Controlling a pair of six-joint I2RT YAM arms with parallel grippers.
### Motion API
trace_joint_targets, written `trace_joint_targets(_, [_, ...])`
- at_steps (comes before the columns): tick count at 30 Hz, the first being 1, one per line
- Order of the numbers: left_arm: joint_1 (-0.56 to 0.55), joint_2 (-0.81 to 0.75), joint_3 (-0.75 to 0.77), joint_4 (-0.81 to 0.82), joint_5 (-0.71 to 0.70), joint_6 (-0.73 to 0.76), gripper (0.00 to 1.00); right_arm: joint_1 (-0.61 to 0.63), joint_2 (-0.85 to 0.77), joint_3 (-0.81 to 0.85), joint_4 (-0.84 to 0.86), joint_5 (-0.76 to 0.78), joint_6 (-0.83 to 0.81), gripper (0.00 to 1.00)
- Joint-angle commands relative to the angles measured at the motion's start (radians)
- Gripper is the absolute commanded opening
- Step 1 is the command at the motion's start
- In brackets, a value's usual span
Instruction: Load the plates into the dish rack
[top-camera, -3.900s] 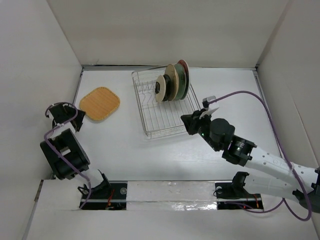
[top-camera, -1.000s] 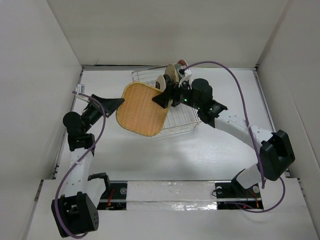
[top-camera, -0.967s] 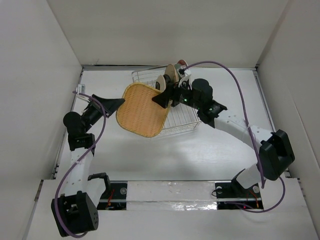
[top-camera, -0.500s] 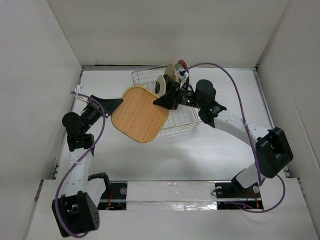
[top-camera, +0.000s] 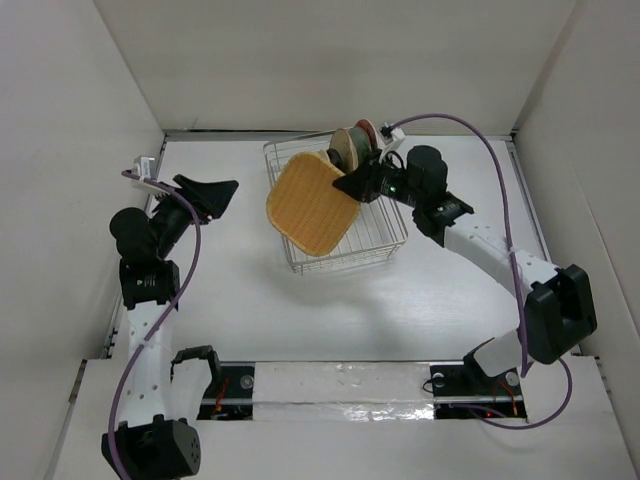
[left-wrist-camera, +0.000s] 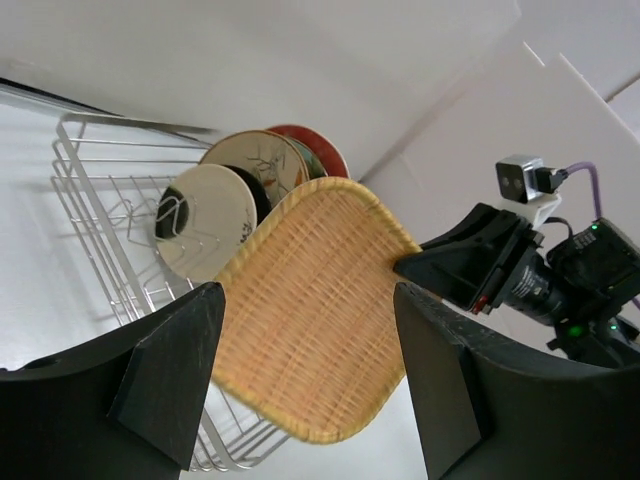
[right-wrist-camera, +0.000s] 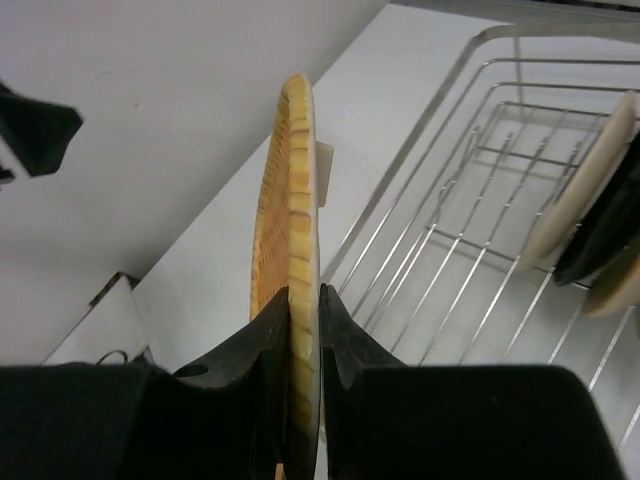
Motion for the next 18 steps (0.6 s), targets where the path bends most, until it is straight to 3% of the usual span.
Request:
trace_joint_targets(1, [-0.005, -0.006, 0.034, -0.061, -0.053, 0.087, 0.66, -0.005, -0.014, 0.144, 0.015, 0.112, -0.018, 0.0])
trace_joint_targets(3, [-0.016, -0.004, 0.047, -0.089, -0.067, 0.114, 0.64, -0.005, 0.009, 0.195, -0.053, 0.2, -0.06, 0.0])
trace_joint_targets(5, [-0.051, -0.006, 0.053, -0.107, -0.096, 0.131, 0.55, 0.02, 0.026, 0.276, -0.094, 0.356, -0.118, 0.0])
trace_joint_targets(10, [-0.25, -0.004, 0.077, -0.148, -0.138, 0.206, 0.42, 0.118, 0.13, 0.451, -0.219, 0.77, -0.253, 0.0])
trace_joint_targets(13, [-0.403, -0.03, 0.136, -0.265, -0.304, 0.325, 0.39, 0.152, 0.222, 0.569, -0.295, 0.915, -0.325, 0.0])
trace_joint_targets(18, [-0.436, -0.122, 0.084, -0.297, -0.398, 0.38, 0.35, 0.19, 0.338, 0.69, -0.337, 1.09, -0.416, 0.0])
